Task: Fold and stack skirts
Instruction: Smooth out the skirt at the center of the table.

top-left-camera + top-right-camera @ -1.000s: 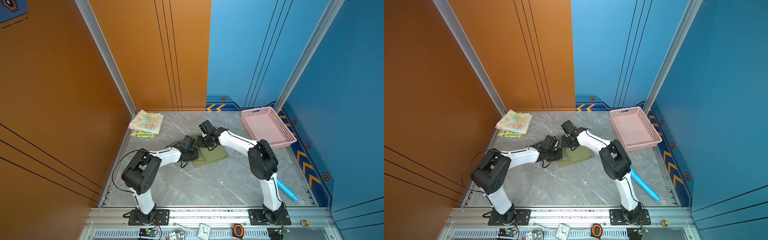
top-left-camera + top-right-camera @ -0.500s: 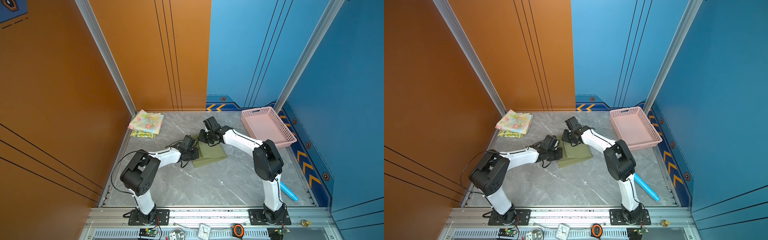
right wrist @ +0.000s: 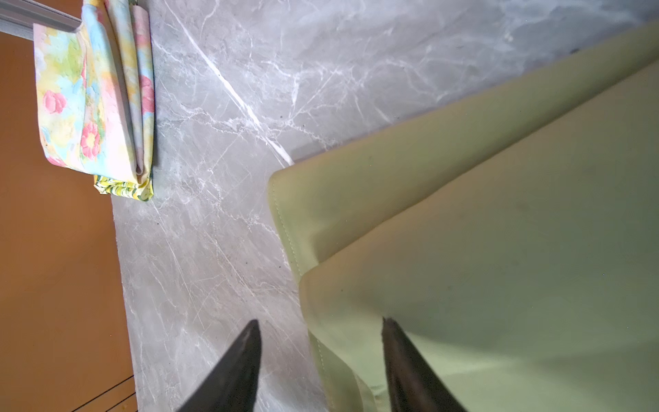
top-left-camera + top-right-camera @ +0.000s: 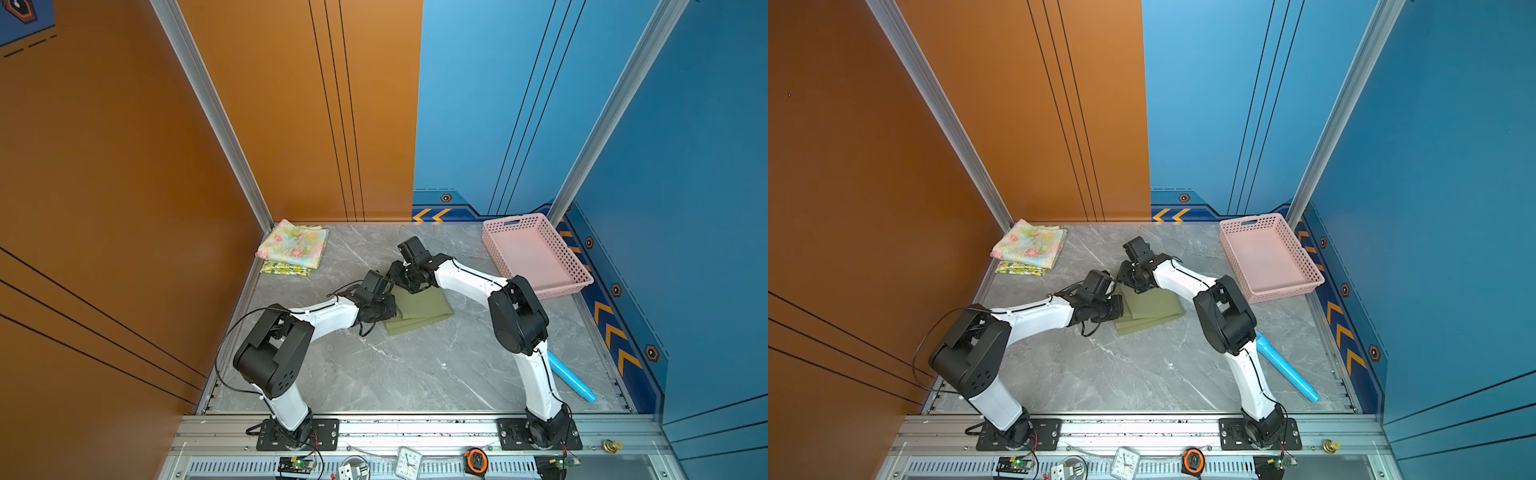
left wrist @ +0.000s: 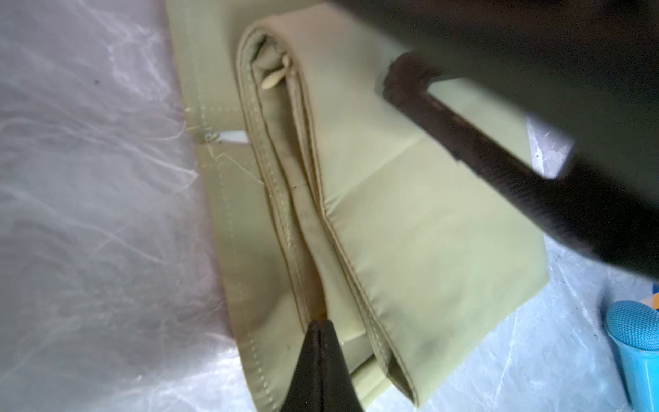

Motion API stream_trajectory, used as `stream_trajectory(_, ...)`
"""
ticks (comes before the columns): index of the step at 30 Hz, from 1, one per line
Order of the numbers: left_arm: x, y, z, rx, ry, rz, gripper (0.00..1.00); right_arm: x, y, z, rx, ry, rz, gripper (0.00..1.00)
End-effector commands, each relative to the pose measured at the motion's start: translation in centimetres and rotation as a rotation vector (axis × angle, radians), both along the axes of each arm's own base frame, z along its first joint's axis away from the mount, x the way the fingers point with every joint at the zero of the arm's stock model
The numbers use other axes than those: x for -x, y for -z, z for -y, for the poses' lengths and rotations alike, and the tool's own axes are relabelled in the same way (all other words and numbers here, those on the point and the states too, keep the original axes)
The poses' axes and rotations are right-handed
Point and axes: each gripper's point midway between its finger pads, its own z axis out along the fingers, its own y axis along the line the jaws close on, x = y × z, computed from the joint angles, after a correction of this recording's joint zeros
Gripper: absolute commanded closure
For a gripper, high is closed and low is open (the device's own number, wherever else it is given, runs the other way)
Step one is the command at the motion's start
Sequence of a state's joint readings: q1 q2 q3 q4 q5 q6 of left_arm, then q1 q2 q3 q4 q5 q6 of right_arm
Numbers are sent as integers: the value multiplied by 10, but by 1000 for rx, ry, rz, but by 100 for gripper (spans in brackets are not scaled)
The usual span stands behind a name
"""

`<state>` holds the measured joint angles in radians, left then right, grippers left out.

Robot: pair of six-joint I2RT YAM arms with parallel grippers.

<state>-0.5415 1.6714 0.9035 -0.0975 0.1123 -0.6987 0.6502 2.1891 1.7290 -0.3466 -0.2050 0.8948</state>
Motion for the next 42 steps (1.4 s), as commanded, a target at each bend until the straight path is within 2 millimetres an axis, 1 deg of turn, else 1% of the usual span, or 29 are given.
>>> stream_trajectory(1,9,-3,-20,4,-65,-14,91,-14,-17,7,7,13,52,40)
stream_trajectory(4,15,-4,-30,22,-93,-11,70,-14,-21,16,52,-4,74,40)
stream_trajectory(5,15,-6,-32,34,-100,-10,66,-14,-23,20,78,-14,88,40)
stream_trajectory(7,16,-5,-36,64,-114,-30,62,-8,-22,25,154,-54,96,40)
stream_trajectory(8,15,-4,-37,84,-124,-39,62,-3,-17,28,198,-78,92,40)
stream_trajectory(9,15,-3,-37,101,-127,-52,62,0,-17,31,231,-92,99,40)
stream_trajectory(12,11,3,-34,155,-135,-83,62,11,-13,37,343,-137,118,40)
stream_trajectory(13,9,4,-32,176,-137,-89,63,10,-23,35,359,-144,146,40)
stream_trajectory(15,5,7,-31,212,-151,-99,64,12,-21,40,416,-157,154,40)
stream_trajectory(16,2,7,-31,232,-161,-97,65,23,-20,30,443,-195,164,41)
stream_trajectory(21,-9,10,-33,271,-176,-122,70,36,-20,22,531,-250,194,42)
stream_trajectory(26,-17,12,-40,278,-197,-123,75,43,-10,16,580,-279,190,43)
stream_trajectory(30,-20,17,-44,284,-214,-126,78,48,0,13,615,-293,179,47)
stream_trajectory(42,-31,20,-41,323,-244,-110,83,52,28,9,679,-324,148,51)
